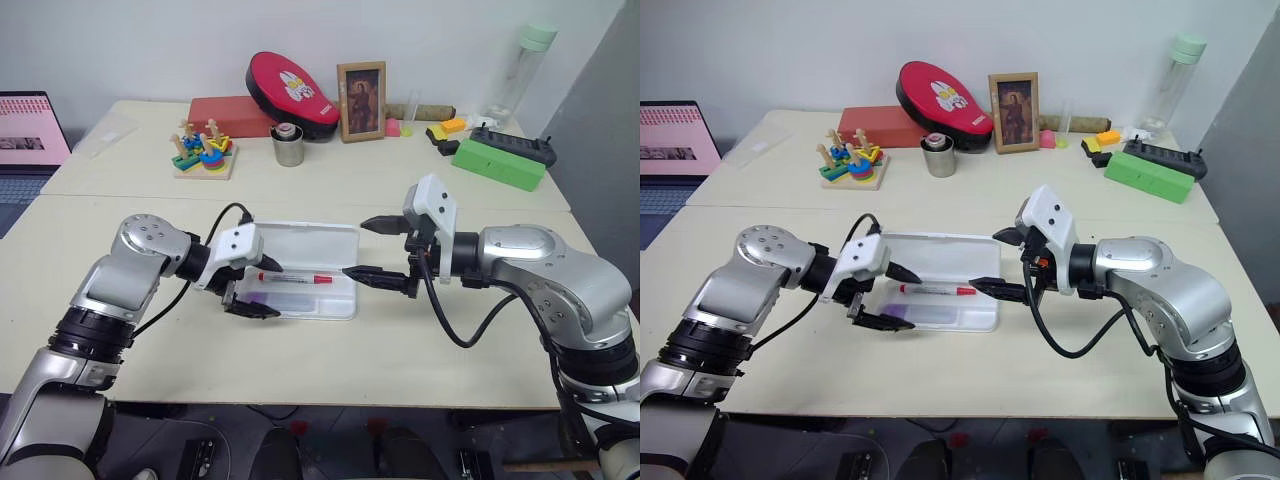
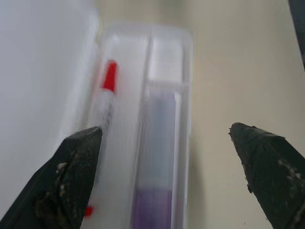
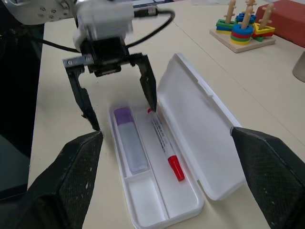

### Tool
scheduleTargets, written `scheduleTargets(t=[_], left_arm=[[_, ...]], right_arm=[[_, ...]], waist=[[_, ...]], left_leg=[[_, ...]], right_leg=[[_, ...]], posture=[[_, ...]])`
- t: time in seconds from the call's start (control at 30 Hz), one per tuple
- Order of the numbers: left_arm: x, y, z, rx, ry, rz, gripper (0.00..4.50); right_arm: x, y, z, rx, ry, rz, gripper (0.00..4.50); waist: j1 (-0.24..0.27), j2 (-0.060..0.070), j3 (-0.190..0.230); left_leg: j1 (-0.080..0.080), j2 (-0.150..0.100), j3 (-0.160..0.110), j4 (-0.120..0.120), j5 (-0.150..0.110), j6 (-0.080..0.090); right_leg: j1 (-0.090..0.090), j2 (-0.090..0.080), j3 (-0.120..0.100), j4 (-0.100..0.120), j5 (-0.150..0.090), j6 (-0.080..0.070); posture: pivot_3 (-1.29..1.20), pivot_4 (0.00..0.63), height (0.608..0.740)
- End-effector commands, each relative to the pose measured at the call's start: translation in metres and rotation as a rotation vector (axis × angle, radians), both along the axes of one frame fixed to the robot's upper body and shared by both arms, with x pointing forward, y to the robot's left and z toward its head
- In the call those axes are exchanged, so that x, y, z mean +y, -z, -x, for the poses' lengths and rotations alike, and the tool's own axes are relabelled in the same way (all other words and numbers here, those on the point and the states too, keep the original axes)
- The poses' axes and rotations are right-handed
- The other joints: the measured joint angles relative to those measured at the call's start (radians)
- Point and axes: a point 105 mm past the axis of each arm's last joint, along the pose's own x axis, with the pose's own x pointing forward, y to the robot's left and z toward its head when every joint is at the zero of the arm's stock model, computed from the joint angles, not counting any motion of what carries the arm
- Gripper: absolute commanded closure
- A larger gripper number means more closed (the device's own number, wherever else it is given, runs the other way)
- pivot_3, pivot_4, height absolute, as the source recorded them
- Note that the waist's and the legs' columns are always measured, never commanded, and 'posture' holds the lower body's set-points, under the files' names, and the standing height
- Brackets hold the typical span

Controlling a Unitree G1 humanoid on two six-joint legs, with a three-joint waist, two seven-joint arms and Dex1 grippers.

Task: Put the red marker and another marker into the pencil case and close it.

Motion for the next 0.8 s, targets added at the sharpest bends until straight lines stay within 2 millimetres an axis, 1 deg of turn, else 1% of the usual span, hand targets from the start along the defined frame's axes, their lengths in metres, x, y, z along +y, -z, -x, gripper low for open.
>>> scheduleTargets(t=[0.03, 0.1, 0.13, 0.2, 0.3, 0.37, 0.43, 0.53, 0.57, 0.67, 0.77, 0.8], left_arm=[[0.012, -0.044, -0.019, -0.104, -0.235, 0.245, 0.03], [0.027, -0.059, -0.036, -0.151, -0.425, 0.36, 0.03], [0.038, -0.064, -0.045, -0.182, -0.544, 0.405, 0.03], [0.058, -0.057, -0.057, -0.2, -0.738, 0.413, 0.03], [0.081, -0.042, -0.067, -0.22, -0.973, 0.419, 0.03], [0.09, -0.033, -0.069, -0.22, -1.061, 0.411, 0.03], [0.096, -0.024, -0.07, -0.207, -1.115, 0.389, 0.03], [0.103, -0.002, -0.067, -0.163, -1.156, 0.302, 0.03], [0.102, 0.008, -0.065, -0.134, -1.152, 0.267, 0.03], [0.099, 0.029, -0.064, -0.072, -1.136, 0.216, 0.03], [0.097, 0.049, -0.066, -0.027, -1.13, 0.152, 0.03], [0.096, 0.053, -0.068, -0.018, -1.13, 0.14, 0.03]], right_arm=[[0.002, -0.03, 0.004, -0.098, -0.026, -0.096, 0.0], [0.003, -0.04, 0.001, -0.117, -0.024, -0.134, 0.0], [0.004, -0.043, -0.001, -0.123, -0.02, -0.148, 0.0], [0.005, -0.047, -0.004, -0.13, -0.018, -0.161, 0.0], [0.009, -0.051, -0.008, -0.135, -0.034, -0.168, 0.0], [0.012, -0.052, -0.01, -0.138, -0.046, -0.172, 0.0], [0.015, -0.053, -0.01, -0.139, -0.061, -0.172, 0.0], [0.019, -0.055, -0.012, -0.141, -0.082, -0.175, 0.0], [0.02, -0.055, -0.012, -0.142, -0.089, -0.175, 0.0], [0.023, -0.055, -0.013, -0.142, -0.102, -0.177, 0.0], [0.026, -0.055, -0.013, -0.142, -0.111, -0.18, 0.0], [0.026, -0.054, -0.013, -0.142, -0.113, -0.181, 0.0]], waist=[[0.0, 0.0, 0.0], [0.0, 0.0, 0.0], [0.0, 0.0, 0.0], [0.0, -0.001, 0.0], [0.001, -0.001, -0.001], [0.001, -0.001, 0.0], [0.001, -0.001, 0.0], [0.002, -0.001, -0.001], [0.001, -0.001, -0.001], [0.001, -0.001, -0.001], [0.003, -0.001, -0.001], [0.003, -0.001, -0.001]], left_leg=[[0.0, 0.0, 0.0, 0.0, 0.0, 0.0], [0.001, 0.0, 0.0, 0.001, 0.0, 0.0], [0.001, 0.0, -0.001, 0.001, 0.0, 0.0], [0.002, 0.0, -0.001, 0.002, 0.0, 0.0], [0.003, -0.001, -0.001, 0.002, 0.0, 0.0], [0.002, 0.0, -0.001, 0.002, 0.0, 0.0], [0.002, -0.001, -0.001, 0.002, 0.0, 0.0], [0.002, -0.001, -0.001, 0.001, 0.0, 0.0], [0.001, -0.001, -0.001, 0.001, 0.0, 0.0], [0.002, -0.001, -0.001, 0.001, 0.0, 0.0], [0.002, -0.001, -0.001, 0.001, 0.0, 0.0], [0.002, -0.001, -0.001, 0.001, 0.0, 0.0]], right_leg=[[0.0, 0.0, 0.0, 0.0, 0.0, 0.0], [0.001, 0.0, 0.0, 0.0, 0.0, 0.001], [0.001, 0.0, 0.0, 0.0, -0.001, 0.003], [0.002, 0.0, 0.0, 0.0, -0.001, 0.004], [0.003, 0.0, 0.0, 0.0, 0.001, 0.001], [0.003, 0.0, -0.001, 0.0, 0.002, 0.0], [0.002, 0.0, 0.0, 0.0, 0.002, 0.0], [0.002, 0.0, -0.001, 0.0, 0.002, 0.0], [0.002, 0.0, -0.001, 0.0, 0.002, 0.0], [0.003, 0.0, -0.001, 0.0, 0.002, 0.0], [0.002, 0.0, -0.001, 0.0, 0.002, 0.0], [0.003, 0.0, -0.001, 0.0, 0.002, 0.0]], posture=[[0.0, 0.15, 0.74], [0.0, 0.15, 0.74], [0.0, 0.15, 0.74], [0.0, 0.15, 0.74], [0.0, 0.15, 0.74], [0.0, 0.15, 0.74], [0.0, 0.15, 0.74], [0.0, 0.15, 0.74], [0.0, 0.15, 0.74], [0.0, 0.15, 0.74], [0.0, 0.15, 0.74], [0.0, 0.15, 0.74]])
